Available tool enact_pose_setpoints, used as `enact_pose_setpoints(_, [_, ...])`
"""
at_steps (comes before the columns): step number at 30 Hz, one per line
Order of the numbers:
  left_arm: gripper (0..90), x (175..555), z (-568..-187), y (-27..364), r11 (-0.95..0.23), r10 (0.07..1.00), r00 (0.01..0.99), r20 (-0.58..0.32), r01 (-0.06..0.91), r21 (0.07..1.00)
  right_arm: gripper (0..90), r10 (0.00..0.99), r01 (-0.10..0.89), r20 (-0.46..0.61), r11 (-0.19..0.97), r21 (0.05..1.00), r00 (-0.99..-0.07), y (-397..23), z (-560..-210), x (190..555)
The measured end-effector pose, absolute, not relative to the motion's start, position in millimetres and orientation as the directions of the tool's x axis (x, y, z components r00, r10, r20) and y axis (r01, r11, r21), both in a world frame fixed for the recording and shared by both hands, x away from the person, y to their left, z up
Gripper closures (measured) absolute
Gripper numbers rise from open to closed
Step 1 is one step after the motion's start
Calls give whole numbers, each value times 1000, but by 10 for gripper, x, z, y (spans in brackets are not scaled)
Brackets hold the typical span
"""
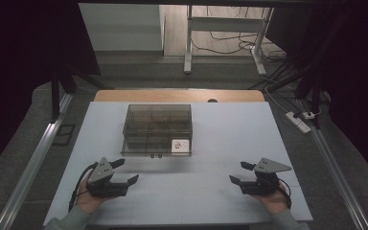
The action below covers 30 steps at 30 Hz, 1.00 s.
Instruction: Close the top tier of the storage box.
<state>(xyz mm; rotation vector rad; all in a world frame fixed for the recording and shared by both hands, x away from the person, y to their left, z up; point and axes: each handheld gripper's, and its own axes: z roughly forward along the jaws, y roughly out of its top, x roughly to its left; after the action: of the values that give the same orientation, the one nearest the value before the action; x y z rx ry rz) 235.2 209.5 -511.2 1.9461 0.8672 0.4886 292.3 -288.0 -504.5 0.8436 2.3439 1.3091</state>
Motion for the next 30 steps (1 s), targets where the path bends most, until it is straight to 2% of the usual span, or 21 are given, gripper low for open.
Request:
enact_pose_setpoints(6, [279,2361,-5088,2074,-304,724,689,-33,362,881,283,634,340,-1,417,843,-773,-2872,-5058,2927])
enact_pose_setpoints(12, [384,2354,-5087,2036,-324,733,680,-5,356,876,280,637,342,-5,422,840,-771,-2866,-5066,2930])
enact_pose_setpoints(14, [450,2353,-5082,2033,-324,739,673,2,354,877,278,637,344,-6,424,838,-771,-2868,-5068,2934])
enact_pose_setpoints(19, [728,2381,-5069,2007,-323,743,670,-3,362,874,277,637,345,-8,428,835,-771,-2863,-5076,2939])
enact_pose_setpoints(22, [858,2410,-5069,1971,-336,734,679,-3,366,868,277,637,343,-10,428,836,-771,-2863,-5073,2935])
enact_pose_setpoints(23, [880,2420,-5070,1958,-339,732,681,-2,366,867,277,637,343,-9,427,837,-771,-2863,-5072,2933])
enact_pose_setpoints(30, [884,2503,-5067,1856,-350,729,685,6,365,863,275,639,345,-9,427,836,-769,-2860,-5080,2940])
